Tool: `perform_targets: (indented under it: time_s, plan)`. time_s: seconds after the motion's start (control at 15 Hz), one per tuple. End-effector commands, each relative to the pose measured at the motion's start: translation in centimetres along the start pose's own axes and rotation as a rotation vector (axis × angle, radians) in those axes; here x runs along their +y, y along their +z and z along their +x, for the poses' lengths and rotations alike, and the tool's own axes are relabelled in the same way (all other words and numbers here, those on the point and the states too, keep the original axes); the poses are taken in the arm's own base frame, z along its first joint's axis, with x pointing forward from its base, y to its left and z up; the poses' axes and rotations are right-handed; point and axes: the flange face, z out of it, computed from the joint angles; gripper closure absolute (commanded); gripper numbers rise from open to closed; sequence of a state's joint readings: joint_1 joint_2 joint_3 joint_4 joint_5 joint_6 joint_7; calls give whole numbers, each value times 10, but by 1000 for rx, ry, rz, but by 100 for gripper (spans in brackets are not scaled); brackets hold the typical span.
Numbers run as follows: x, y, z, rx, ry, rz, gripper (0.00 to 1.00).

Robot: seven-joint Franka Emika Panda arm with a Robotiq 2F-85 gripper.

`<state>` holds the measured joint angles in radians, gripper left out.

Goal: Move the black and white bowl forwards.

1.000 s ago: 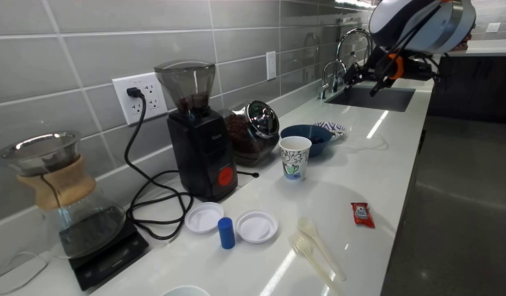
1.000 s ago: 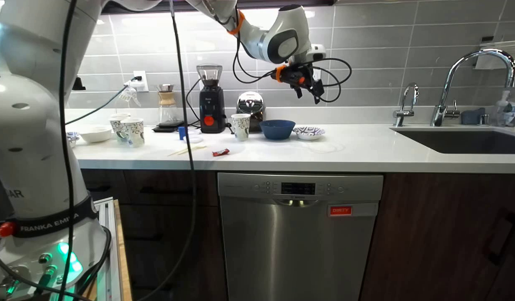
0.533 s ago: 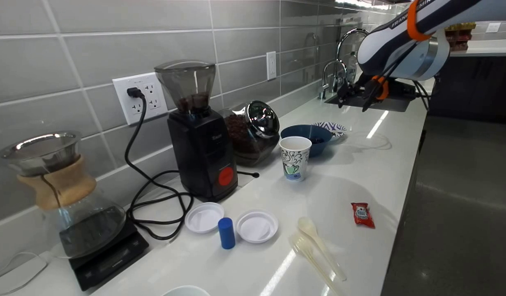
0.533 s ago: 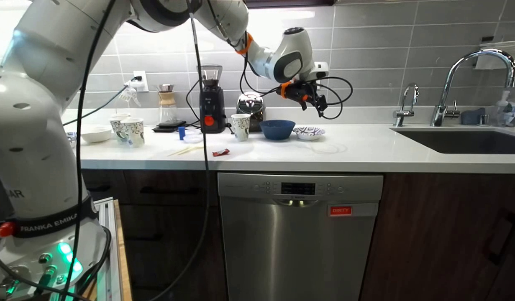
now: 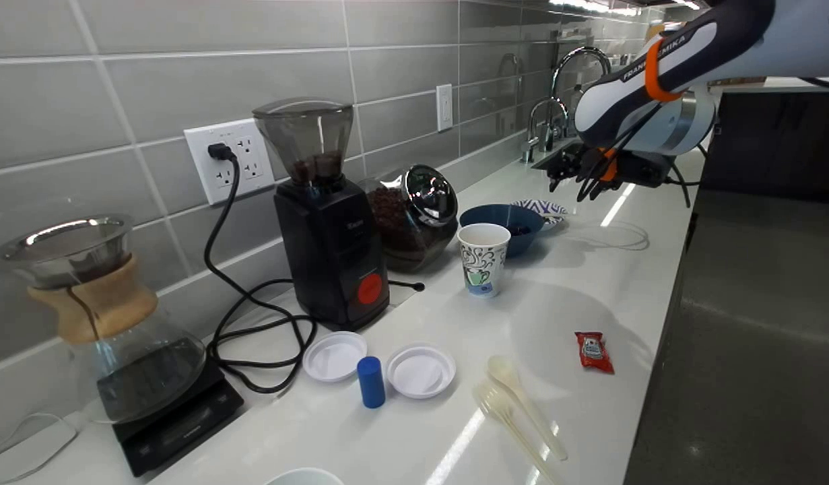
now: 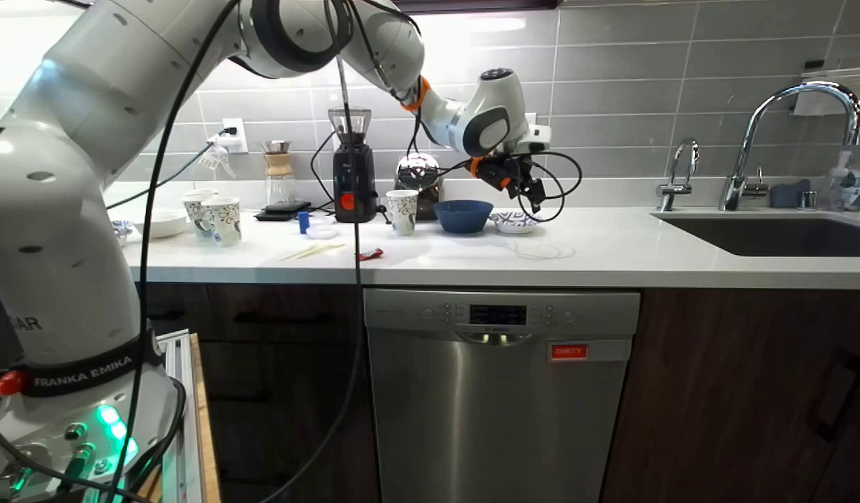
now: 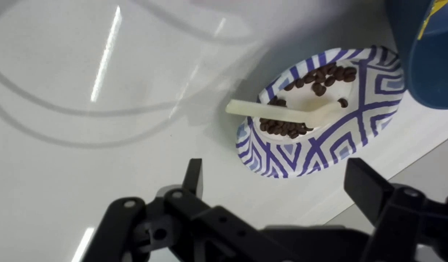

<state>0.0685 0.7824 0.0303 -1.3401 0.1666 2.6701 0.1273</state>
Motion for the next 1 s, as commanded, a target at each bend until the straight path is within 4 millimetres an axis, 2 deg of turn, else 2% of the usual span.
perform_targets:
  time_s: [0.0, 0.13, 0.2, 0.6, 0.8, 0.93]
  plan:
    - [-6, 21, 5, -8, 62, -23, 0]
    - [-5, 29, 5, -15, 95, -34, 0]
    - [-5, 33, 5, -19, 113, -34, 6]
    - [-9, 47, 7, -42, 150, -41, 54]
    - [-12, 49, 9, -47, 149, -41, 72]
    - [-12, 49, 10, -52, 153, -47, 80]
